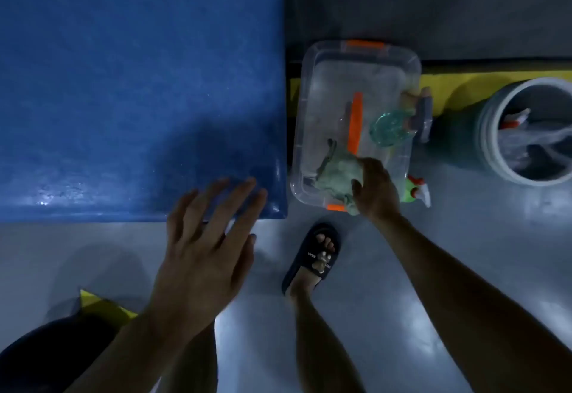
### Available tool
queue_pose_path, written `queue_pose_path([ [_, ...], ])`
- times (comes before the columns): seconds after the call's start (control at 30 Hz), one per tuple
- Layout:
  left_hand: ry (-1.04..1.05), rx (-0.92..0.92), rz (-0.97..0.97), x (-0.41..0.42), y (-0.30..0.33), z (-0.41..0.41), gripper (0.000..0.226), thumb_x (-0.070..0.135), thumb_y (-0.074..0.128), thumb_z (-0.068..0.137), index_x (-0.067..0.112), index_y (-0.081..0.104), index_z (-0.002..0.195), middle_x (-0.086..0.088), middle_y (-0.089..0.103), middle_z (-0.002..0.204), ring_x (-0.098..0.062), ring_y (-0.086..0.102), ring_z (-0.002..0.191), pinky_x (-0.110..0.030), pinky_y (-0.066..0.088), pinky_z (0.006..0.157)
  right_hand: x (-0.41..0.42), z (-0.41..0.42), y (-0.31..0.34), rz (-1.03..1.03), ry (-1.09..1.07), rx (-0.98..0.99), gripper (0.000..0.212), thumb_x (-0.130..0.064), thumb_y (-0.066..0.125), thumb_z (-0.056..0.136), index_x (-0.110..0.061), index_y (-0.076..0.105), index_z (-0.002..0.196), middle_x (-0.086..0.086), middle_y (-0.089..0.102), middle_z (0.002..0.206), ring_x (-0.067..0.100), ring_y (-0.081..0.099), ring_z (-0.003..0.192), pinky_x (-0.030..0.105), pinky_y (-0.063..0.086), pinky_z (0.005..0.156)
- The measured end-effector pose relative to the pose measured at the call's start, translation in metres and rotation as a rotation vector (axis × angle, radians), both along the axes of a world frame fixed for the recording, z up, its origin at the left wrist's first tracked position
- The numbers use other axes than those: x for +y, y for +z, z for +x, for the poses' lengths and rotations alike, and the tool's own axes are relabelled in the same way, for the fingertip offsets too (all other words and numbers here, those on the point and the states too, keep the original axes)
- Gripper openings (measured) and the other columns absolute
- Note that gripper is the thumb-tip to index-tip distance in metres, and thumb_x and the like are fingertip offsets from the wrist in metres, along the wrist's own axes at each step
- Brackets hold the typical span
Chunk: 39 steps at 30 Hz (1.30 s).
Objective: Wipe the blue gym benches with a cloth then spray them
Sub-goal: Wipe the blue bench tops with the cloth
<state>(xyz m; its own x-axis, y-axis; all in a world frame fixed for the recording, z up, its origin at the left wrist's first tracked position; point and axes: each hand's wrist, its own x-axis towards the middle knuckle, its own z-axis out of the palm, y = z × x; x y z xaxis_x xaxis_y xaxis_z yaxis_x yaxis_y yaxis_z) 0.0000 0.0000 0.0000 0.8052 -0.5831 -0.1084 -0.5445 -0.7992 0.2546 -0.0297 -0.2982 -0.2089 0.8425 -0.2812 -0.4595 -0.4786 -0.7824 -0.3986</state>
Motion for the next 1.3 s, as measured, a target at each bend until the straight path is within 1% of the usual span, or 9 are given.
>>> queue_pose_path([
  [0.1, -0.041, -0.018, -0.050, -0.008, -0.009, -0.010, 0.047, 0.017, 0.056, 0.091, 0.012, 0.056, 0.137, -0.007, 0.049, 0.147, -0.035, 0.042, 0.134, -0.057, 0.033, 0.106, -0.005, 0.004, -0.020, -0.126, 0.077, -0.016, 0.057, -0.018, 0.064, 0.085, -0.008, 0.045, 0.137, 0.015, 0.049, 0.136, 0.038, 0.049, 0.118, 0.045, 0.043, 0.094],
  [0.23, -0.110, 0.038, -0.081, -0.018, -0.020, -0.031, 0.044, 0.018, 0.059, 0.090, 0.016, 0.060, 0.134, -0.002, 0.052, 0.145, -0.031, 0.049, 0.130, -0.052, 0.036, 0.103, -0.008, -0.002, -0.028, -0.231, 0.149, 0.011, 0.047, -0.023, 0.065, 0.080, -0.011, 0.052, 0.124, 0.015, 0.058, 0.113, 0.039, 0.055, 0.102, 0.045, 0.043, 0.084],
  [0.43, -0.146, 0.316, -0.205, -0.036, -0.018, -0.038, 0.043, 0.012, 0.053, 0.090, 0.017, 0.057, 0.133, -0.001, 0.059, 0.132, -0.020, 0.055, 0.118, -0.034, 0.044, 0.098, 0.008, -0.001, 0.042, 0.341, -0.269, 0.199, 0.022, -0.028, 0.066, 0.079, -0.022, 0.062, 0.100, 0.001, 0.065, 0.087, 0.019, 0.060, 0.076, 0.024, 0.040, 0.053],
  [0.57, 0.210, 0.597, -0.423, -0.049, -0.002, -0.028, 0.039, 0.019, 0.066, 0.091, 0.027, 0.053, 0.127, 0.014, 0.058, 0.118, -0.001, 0.059, 0.104, -0.025, 0.053, 0.085, 0.024, -0.010, 0.134, 0.782, -0.428, 0.100, 0.020, -0.013, 0.068, 0.085, -0.021, 0.064, 0.103, -0.001, 0.068, 0.094, 0.017, 0.067, 0.086, 0.025, 0.054, 0.066],
  [0.7, 0.818, 1.046, -0.736, -0.073, 0.029, -0.010, 0.068, 0.045, 0.082, 0.074, 0.036, 0.045, 0.131, 0.019, 0.058, 0.125, 0.001, 0.057, 0.115, -0.014, 0.051, 0.082, 0.037, -0.021, 0.218, 1.012, -0.505, 0.028, 0.025, -0.005, 0.067, 0.086, -0.019, 0.062, 0.106, 0.001, 0.068, 0.105, 0.021, 0.068, 0.095, 0.034, 0.056, 0.072],
  [0.87, 0.885, 1.498, -1.097, -0.086, 0.069, 0.001, 0.059, 0.034, 0.076, 0.082, 0.009, 0.055, 0.132, -0.015, 0.066, 0.125, -0.031, 0.064, 0.115, -0.044, 0.056, 0.091, 0.051, -0.031, 0.276, 1.205, -0.555, -0.003, 0.045, -0.004, 0.069, 0.078, -0.015, 0.053, 0.119, 0.010, 0.067, 0.116, 0.029, 0.064, 0.108, 0.045, 0.056, 0.084],
  [1.1, 1.042, 1.079, -1.008, -0.085, 0.107, 0.000, 0.029, 0.022, 0.072, 0.085, 0.021, 0.065, 0.114, 0.003, 0.074, 0.103, -0.015, 0.071, 0.096, -0.033, 0.060, 0.077, 0.071, -0.023, 0.309, 1.138, -0.652, -0.022, 0.055, -0.029, 0.078, 0.075, -0.011, 0.051, 0.119, 0.011, 0.067, 0.116, 0.028, 0.064, 0.110, 0.050, 0.054, 0.088],
  [1.2, 1.014, 0.947, -1.049, -0.077, 0.117, 0.002, 0.025, 0.017, 0.069, 0.088, 0.021, 0.063, 0.112, 0.004, 0.074, 0.101, -0.013, 0.071, 0.094, -0.029, 0.059, 0.074, 0.075, -0.014, 0.311, 1.133, -0.762, -0.086, 0.049, -0.019, 0.078, 0.077, -0.011, 0.051, 0.117, 0.016, 0.069, 0.108, 0.033, 0.065, 0.105, 0.046, 0.056, 0.084],
  [1.3, 1.003, 0.973, -1.129, -0.064, 0.122, 0.006, 0.021, 0.022, 0.069, 0.088, 0.029, 0.065, 0.108, 0.003, 0.073, 0.105, -0.017, 0.070, 0.099, -0.038, 0.059, 0.080, 0.080, -0.007, 0.306, 1.009, -0.744, -0.070, 0.043, -0.020, 0.073, 0.083, -0.031, 0.056, 0.122, 0.007, 0.070, 0.105, 0.023, 0.067, 0.101, 0.039, 0.055, 0.081],
])
